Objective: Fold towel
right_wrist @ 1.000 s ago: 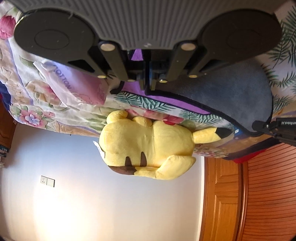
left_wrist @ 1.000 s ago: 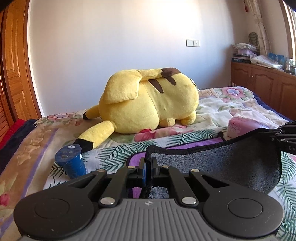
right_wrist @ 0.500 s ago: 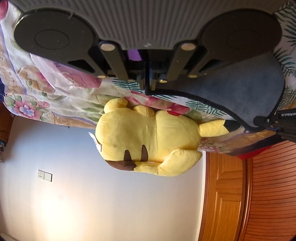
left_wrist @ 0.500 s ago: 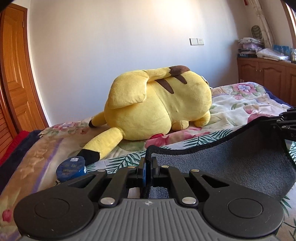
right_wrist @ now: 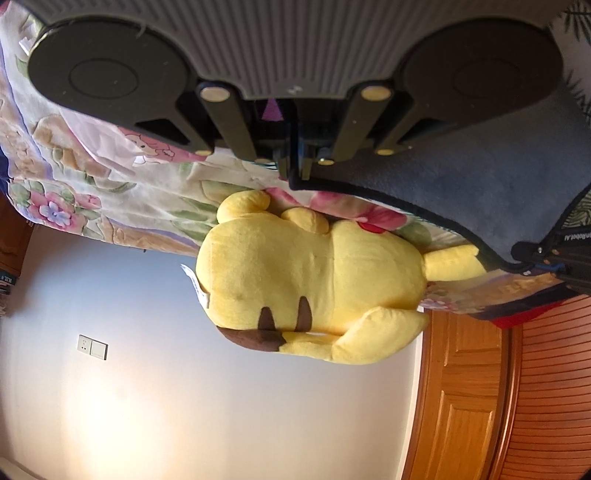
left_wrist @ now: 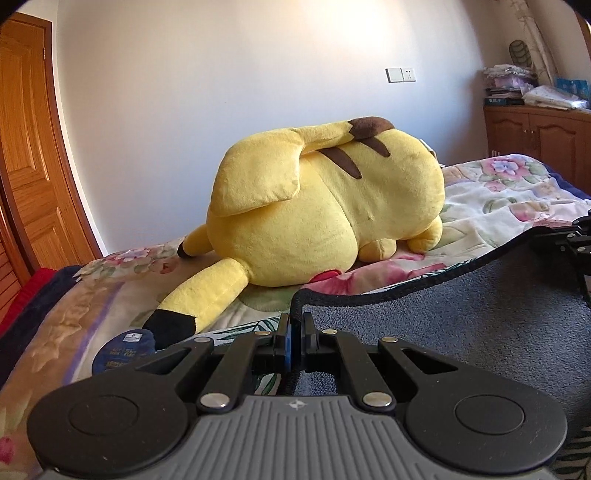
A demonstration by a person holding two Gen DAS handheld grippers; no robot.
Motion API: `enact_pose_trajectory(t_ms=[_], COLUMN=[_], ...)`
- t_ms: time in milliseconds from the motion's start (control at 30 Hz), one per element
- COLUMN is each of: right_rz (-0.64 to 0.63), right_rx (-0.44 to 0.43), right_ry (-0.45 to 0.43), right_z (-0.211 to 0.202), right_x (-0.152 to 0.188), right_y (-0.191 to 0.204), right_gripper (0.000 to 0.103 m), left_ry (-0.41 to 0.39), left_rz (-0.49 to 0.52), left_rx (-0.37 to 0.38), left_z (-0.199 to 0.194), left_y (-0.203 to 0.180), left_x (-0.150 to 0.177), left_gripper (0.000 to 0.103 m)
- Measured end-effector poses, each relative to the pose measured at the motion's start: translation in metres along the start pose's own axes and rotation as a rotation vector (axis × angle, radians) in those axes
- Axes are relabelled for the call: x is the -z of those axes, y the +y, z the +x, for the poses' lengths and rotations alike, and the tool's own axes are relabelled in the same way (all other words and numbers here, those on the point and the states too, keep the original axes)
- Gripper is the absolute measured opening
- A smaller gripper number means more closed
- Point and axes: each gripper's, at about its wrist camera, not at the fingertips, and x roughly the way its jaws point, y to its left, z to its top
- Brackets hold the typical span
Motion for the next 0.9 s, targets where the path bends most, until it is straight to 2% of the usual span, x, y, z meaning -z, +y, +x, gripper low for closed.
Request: enact_pose_trajectory(t_ms=[267,567,667,700,733,800,900], right_rz=[0.000,-0.014,-0.014,-0.026,-0.028,-0.019,0.013], right_rx=[0.017,0.019,0.012,0.014,0.013,0.011,0.023], right_ry=[0.017,0.103,0.113,0.116,0.122,0.144,0.158], right_z=[0.016,0.043,0.045,0.045,0.045,0.047,0.046], right_x=[0.006,0.022,0.022,0.022,0.022,0.023,0.023], right_y=[-0.004,-0.005,-0.005,-0.004,-0.004,-0.005,-0.009], right_gripper=[0.004,0.004,0.004,0.004,0.004,0.006,0.038], left_ry=[0.022,0.106,0.116,0.119,0.127,0.126,0.122], left_rz=[-0.009,0.006,-0.011,-0.012,-0.015,-0.021,-0.012], left_rx=[-0.014,0.006,0.004,-0.006,-0.007,-0.005,0.002], left_z=[0.021,0.052,0.054,0.054,0.055,0.052,0.045], left_y=[-0.004,-0.014,-0.013,-0.013,-0.014,-0.014,-0.017], left_x=[0.005,0.015,0.018,0.018,0.018,0.018,0.016], left_gripper=[0.005,0.006,0.013,0.026,0.044,0.062,0.067])
